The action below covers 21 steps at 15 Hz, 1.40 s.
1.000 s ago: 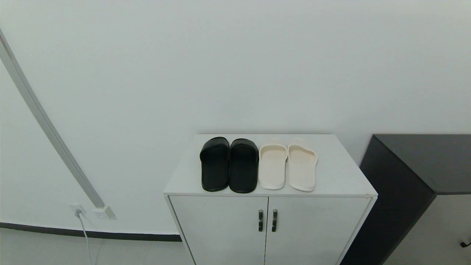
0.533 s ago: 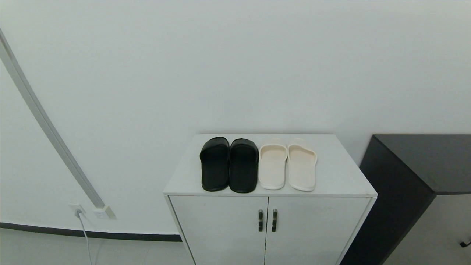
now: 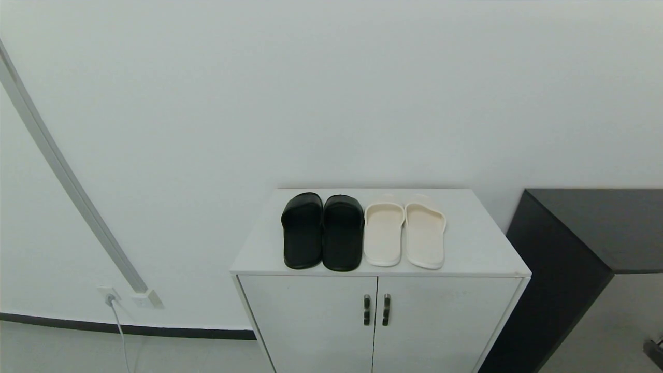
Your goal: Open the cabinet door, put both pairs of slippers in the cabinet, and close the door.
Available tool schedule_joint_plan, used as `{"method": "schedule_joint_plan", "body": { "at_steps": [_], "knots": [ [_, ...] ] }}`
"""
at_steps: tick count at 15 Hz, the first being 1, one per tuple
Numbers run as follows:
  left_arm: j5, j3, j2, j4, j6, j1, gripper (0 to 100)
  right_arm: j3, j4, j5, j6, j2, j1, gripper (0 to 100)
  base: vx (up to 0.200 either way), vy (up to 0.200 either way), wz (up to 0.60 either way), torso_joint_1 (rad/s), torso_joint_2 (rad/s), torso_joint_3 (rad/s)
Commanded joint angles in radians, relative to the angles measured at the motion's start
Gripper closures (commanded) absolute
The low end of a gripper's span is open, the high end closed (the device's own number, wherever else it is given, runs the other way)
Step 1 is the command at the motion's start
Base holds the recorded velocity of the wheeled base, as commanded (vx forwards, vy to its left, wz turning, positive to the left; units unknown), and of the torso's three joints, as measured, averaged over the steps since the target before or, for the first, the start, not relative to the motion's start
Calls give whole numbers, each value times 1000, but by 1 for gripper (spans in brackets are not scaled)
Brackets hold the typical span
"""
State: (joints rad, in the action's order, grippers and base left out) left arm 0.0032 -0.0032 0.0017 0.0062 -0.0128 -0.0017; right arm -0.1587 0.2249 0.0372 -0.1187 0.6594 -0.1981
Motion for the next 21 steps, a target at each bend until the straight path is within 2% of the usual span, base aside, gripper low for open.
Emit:
{"method": "schedule_joint_plan", "body": {
  "at_steps": [1,4,6,9,12,17,21],
  "knots": [
    [1,0,1,0,-1,0,100,-35,249,9,5,393,-84,0,0,0,0,0,0,0],
    [0,0,1,0,2,0,100,-117,363,98,-1,588,-182,0,0,0,0,0,0,0],
    [0,0,1,0,2,0,100,-199,360,161,-29,652,-251,0,0,0,0,0,0,0],
    [-2,0,1,0,4,0,100,-341,344,317,-44,809,-403,0,0,0,0,0,0,0],
    [-3,0,1,0,5,0,100,-518,343,461,-159,997,-520,0,0,0,0,0,0,0],
    [-3,0,1,0,5,0,100,-838,344,575,-173,1275,-560,0,0,0,0,0,0,0],
    [-3,0,1,0,5,0,100,-953,329,613,-190,1369,-524,0,0,0,0,0,0,0]
  ]
}}
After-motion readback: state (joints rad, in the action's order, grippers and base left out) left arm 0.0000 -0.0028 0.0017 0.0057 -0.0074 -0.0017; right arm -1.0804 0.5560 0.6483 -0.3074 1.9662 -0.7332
